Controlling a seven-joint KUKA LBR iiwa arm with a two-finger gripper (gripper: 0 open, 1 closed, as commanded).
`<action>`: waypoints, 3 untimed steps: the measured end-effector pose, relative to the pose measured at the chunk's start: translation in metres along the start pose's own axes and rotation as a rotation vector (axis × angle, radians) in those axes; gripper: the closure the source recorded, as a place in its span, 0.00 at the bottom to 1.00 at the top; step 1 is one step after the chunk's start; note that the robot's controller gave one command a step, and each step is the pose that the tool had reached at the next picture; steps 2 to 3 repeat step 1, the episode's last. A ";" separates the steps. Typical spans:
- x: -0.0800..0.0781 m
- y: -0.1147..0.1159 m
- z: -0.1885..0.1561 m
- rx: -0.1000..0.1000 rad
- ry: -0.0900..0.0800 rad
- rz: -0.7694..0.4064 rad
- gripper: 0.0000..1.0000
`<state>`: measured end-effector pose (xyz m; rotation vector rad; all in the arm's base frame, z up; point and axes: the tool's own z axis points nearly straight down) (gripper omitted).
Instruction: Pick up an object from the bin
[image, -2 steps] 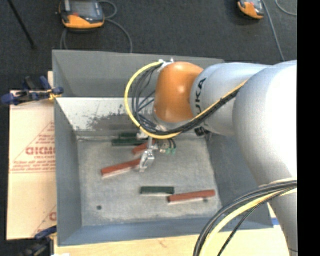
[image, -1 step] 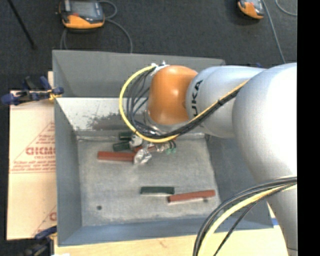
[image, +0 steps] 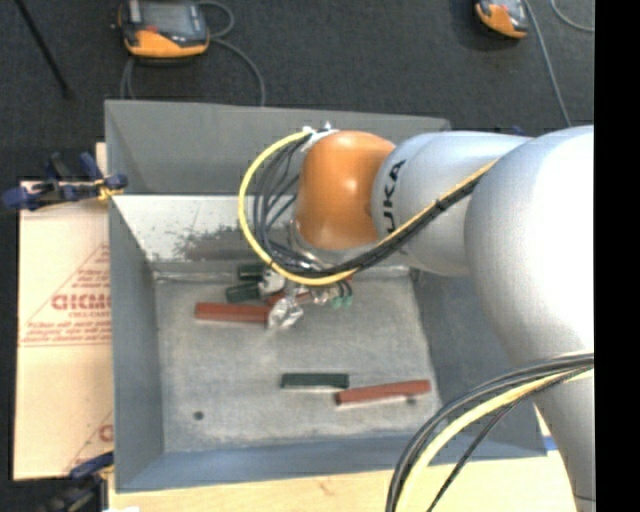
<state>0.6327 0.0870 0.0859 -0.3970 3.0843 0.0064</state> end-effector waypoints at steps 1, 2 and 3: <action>-0.002 0.033 -0.188 0.001 0.021 0.000 1.00; -0.002 0.033 -0.188 0.001 0.021 0.000 1.00; -0.002 0.033 -0.188 0.001 0.021 0.000 1.00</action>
Offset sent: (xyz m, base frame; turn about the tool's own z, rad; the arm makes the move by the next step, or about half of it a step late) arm 0.0000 0.0000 0.0000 0.0000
